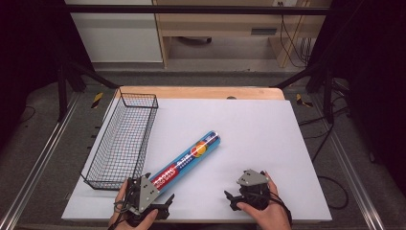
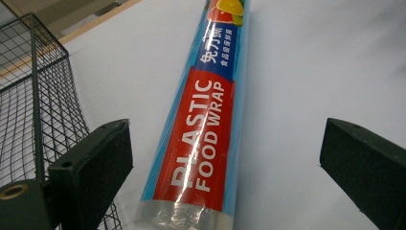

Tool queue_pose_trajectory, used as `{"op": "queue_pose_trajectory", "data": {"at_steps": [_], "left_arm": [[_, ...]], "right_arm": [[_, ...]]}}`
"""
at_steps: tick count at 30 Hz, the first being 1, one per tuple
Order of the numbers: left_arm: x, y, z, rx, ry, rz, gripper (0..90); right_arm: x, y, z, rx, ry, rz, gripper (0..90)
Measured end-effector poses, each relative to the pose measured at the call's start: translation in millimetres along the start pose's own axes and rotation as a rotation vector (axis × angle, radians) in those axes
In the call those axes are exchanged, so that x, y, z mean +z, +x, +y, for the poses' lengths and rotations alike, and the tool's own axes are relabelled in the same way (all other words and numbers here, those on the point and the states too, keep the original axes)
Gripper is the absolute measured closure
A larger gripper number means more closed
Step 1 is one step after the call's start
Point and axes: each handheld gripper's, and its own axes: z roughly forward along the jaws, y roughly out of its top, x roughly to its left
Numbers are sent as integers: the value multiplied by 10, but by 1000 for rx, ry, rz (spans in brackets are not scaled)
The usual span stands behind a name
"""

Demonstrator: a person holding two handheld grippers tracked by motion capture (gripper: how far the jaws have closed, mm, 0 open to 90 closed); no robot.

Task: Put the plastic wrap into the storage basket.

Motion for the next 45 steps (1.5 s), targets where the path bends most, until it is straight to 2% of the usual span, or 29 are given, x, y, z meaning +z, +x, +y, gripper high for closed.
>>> {"op": "queue_pose_trajectory", "data": {"at_steps": [11, 14, 16, 20, 23, 26, 28, 32, 35, 38, 41, 45], "left_arm": [[15, -15, 5, -5, 10, -29, 42], [-5, 2, 32, -17, 6, -52, 43], [-20, 10, 73, -14, 22, -63, 46], [-5, -16, 213, 26, 43, -86, 56], [87, -43, 355, 90, 97, -97, 48], [201, -68, 522, 136, 145, -111, 45], [296, -82, 631, 171, 195, -117, 49], [485, -80, 749, 183, 292, -147, 53], [609, -89, 822, 230, 354, -126, 54], [732, -86, 859, 228, 405, -119, 55], [847, -51, 866, 218, 448, -132, 54], [957, -5, 862, 210, 465, -119, 62]], "right_arm": [[-29, -28, -14, 6, -5, -6, 72], [-32, -34, -19, 12, -3, -13, 72], [-26, -39, -30, 17, 0, -16, 73], [-22, -51, -45, 24, 1, -22, 74], [-31, -56, -52, 31, 1, -27, 74], [-42, -62, -61, 35, 0, -24, 74], [-50, -65, -63, 35, -1, -24, 74], [-58, -54, -55, 33, -9, -15, 75], [-64, -49, -54, 26, -14, -11, 75], [-73, -45, -51, 31, -15, -7, 75], [-73, -48, -51, 31, -17, -6, 75], [-79, -46, -45, 33, -22, -2, 75]]}}
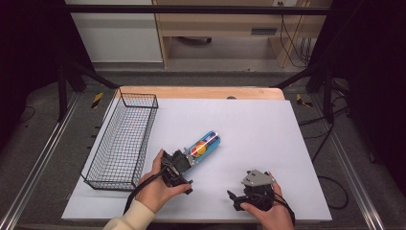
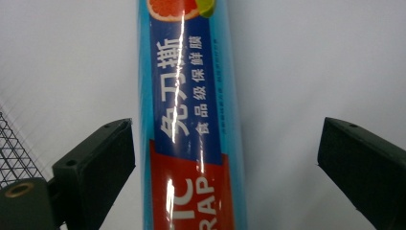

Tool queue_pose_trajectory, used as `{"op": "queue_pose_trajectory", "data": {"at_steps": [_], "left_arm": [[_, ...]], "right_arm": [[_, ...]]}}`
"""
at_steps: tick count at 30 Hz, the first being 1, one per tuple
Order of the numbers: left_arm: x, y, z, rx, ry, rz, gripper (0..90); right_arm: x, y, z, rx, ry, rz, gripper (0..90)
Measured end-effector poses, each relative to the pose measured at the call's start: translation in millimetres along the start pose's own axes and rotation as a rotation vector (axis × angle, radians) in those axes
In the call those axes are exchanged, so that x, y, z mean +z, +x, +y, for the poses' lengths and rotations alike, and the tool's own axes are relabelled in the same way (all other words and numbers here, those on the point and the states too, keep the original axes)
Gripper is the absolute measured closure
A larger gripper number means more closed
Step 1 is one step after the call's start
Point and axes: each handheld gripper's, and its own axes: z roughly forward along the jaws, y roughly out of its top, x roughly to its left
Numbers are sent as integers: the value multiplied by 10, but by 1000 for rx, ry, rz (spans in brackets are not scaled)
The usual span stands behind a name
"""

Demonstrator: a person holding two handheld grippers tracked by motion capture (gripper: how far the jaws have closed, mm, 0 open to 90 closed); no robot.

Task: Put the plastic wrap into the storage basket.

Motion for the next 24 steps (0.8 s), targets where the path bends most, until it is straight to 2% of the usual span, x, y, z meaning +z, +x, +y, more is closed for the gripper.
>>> {"op": "queue_pose_trajectory", "data": {"at_steps": [4, 9, 16, 24], "left_arm": [[83, 31, 22, 8, 18, 9, 66], [215, 97, 62, -30, 5, 10, 77], [365, 151, 150, -30, 33, 38, 93], [486, 176, 208, -30, 60, 25, 129]], "right_arm": [[1, -1, 2, -3, 0, 2, 76], [2, 3, 2, -6, 2, 4, 76], [0, 2, 1, -1, 0, 8, 76], [-3, -1, 0, -1, -1, 9, 76]]}}
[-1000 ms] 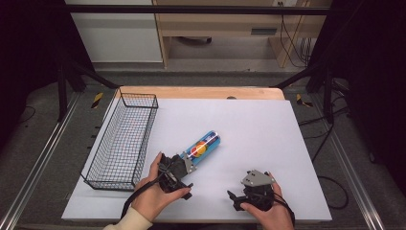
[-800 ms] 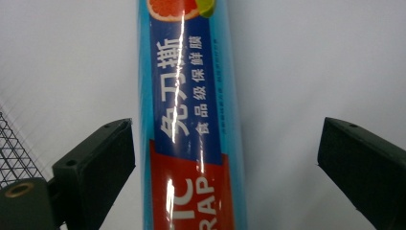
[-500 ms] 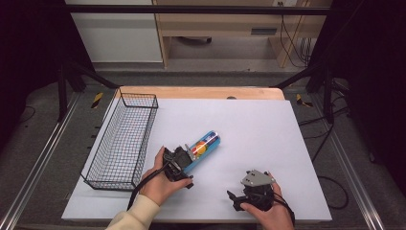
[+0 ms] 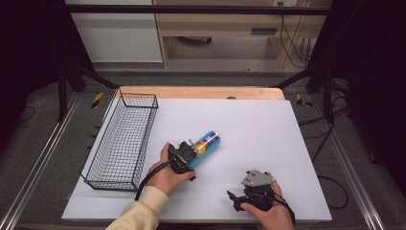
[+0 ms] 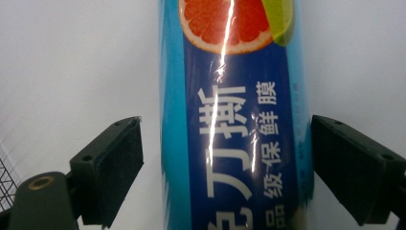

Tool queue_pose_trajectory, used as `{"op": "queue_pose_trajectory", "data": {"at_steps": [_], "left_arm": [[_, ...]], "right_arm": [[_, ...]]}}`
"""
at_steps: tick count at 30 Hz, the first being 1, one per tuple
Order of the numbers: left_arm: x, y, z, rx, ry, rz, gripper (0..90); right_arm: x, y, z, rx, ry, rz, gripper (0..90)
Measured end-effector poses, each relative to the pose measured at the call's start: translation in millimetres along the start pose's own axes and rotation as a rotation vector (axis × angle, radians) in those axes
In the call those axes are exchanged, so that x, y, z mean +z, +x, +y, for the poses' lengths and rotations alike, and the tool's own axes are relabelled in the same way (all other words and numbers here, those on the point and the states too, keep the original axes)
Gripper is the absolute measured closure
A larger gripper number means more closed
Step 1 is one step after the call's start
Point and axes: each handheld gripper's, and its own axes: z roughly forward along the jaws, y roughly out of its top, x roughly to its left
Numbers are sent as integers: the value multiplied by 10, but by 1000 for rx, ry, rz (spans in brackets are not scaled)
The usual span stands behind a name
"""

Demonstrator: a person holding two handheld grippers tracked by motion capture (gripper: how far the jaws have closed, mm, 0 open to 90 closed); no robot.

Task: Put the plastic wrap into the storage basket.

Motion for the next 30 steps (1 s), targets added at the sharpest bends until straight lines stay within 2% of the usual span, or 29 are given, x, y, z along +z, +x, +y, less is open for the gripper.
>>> {"op": "queue_pose_trajectory", "data": {"at_steps": [15, 26, 30], "left_arm": [[56, 13, 55, -9, 4, -12, 172], [58, 31, 74, -15, 11, -39, 249], [60, 45, 72, -27, 12, -65, 276]], "right_arm": [[0, 3, -1, -2, 3, 6, 76], [2, 1, -3, -2, 5, 7, 77], [3, 2, -4, -4, 6, 9, 76]]}}
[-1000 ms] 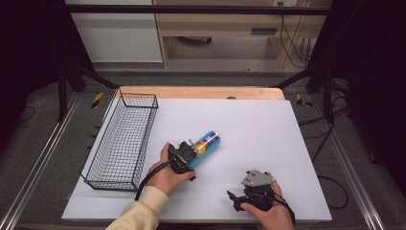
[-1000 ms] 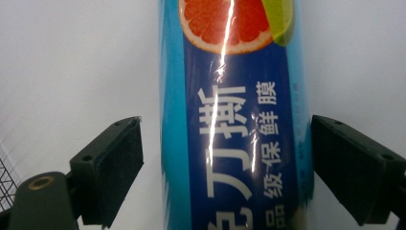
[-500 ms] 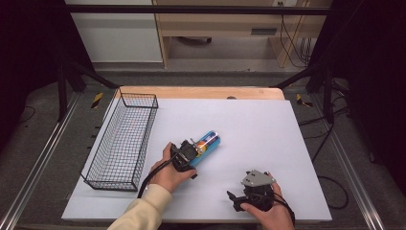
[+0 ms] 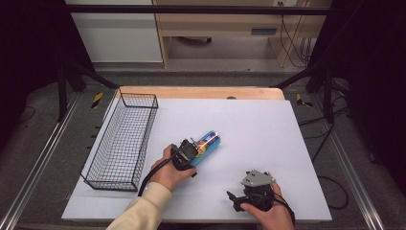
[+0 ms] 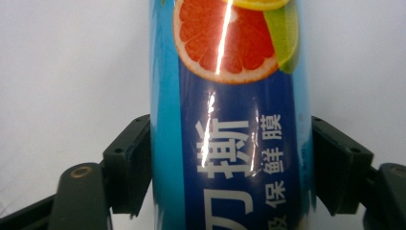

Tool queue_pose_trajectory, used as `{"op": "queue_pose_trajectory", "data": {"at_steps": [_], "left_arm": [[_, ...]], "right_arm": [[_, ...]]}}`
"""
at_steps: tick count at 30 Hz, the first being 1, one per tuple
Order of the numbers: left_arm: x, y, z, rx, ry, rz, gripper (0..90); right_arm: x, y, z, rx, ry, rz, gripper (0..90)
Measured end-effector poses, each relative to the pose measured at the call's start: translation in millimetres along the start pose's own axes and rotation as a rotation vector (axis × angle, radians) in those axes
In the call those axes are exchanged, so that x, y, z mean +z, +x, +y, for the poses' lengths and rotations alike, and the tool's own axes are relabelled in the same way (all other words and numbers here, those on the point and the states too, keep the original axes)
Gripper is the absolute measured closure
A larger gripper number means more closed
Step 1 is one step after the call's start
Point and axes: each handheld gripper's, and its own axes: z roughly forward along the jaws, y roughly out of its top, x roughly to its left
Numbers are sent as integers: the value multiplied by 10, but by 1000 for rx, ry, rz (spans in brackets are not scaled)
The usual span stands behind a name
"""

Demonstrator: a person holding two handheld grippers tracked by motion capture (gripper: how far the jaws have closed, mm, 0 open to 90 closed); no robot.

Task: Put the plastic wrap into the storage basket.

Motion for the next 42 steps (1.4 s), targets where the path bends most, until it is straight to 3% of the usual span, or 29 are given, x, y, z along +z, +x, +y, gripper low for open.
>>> {"op": "queue_pose_trajectory", "data": {"at_steps": [11, 22, 42], "left_arm": [[-11, 0, 19, -20, 19, 5, 316], [-23, -41, 30, -13, 23, 24, 320], [-304, -105, 169, 22, -25, 29, 320]], "right_arm": [[4, 0, -2, 0, 2, 2, 76], [6, -10, -7, -3, 2, 2, 77], [8, -7, -7, -3, 5, 5, 77]]}}
